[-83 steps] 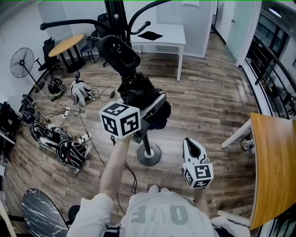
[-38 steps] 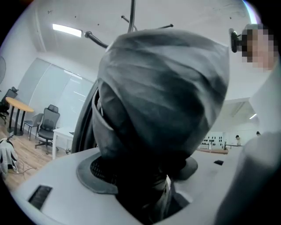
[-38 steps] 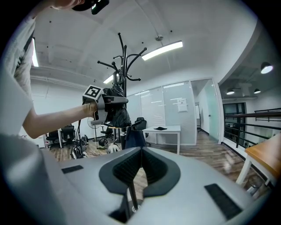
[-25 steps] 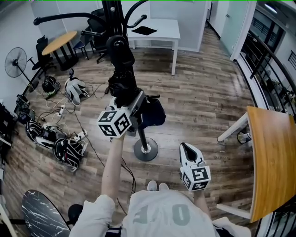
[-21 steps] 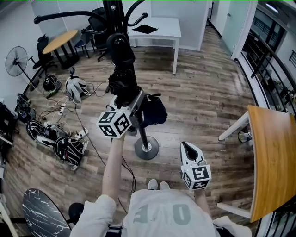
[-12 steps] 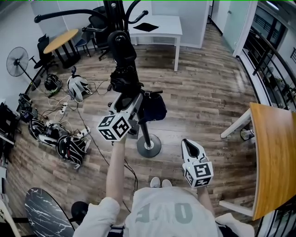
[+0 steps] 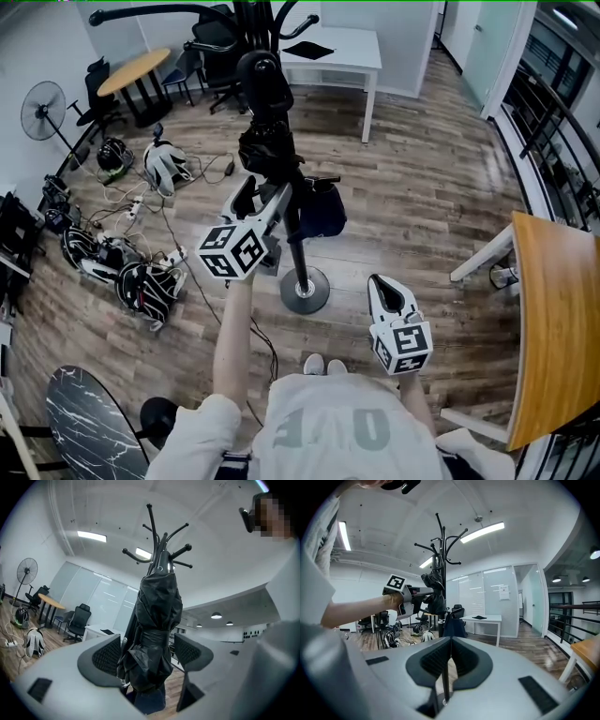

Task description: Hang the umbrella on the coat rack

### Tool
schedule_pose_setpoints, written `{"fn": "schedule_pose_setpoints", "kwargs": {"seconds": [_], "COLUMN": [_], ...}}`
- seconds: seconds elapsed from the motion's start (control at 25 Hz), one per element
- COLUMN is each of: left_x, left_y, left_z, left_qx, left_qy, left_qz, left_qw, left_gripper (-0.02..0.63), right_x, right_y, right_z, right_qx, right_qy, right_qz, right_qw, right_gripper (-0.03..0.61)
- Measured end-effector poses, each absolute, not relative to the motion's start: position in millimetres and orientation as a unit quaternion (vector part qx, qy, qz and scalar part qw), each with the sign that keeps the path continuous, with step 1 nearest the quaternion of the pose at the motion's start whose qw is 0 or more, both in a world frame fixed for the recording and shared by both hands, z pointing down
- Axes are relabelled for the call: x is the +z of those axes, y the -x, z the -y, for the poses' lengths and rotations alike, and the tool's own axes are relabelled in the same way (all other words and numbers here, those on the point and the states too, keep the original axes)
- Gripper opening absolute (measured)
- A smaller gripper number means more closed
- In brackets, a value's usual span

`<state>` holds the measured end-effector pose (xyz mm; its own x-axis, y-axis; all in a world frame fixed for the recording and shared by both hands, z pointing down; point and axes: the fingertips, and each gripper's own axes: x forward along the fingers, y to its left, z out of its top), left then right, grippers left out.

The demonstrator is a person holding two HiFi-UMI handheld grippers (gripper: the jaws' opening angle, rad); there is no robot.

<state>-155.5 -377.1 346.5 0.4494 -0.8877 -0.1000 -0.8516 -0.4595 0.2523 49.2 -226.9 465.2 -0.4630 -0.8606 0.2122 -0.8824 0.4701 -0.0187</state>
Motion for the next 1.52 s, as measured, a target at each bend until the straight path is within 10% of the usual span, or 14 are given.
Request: {"fn": "schedule_pose_setpoints", "kwargs": {"seconds": [0.72, 1.08, 1.52], "left_x": [269.6, 281.6, 335.2], "left_y": [157.8, 157.5, 160.6], "left_z": [292.3, 232.0, 207.7], "left_qx": [-0.038, -0.043, -0.021], "left_qy": [-0.814, -0.759, -0.755], "left_qz": [0.562, 0.621, 0.641], "left_qw": [-0.141, -0.194, -0.137], "left_gripper": [0.328, 0.085, 0.035], "right_x": [380.2, 367.8, 390.1], "right_y": [2.9, 13.9, 15.2], "right_z": [263.5, 260.1, 247.7], "right_qx": [-0.053, -0.063, -0.031], "right_qy": [-0.453, -0.437, -0.435], "right_qz": [0.89, 0.897, 0.9], "right_qw": [0.028, 0.007, 0.012], "right_gripper": [0.031, 0.031, 0.031]}}
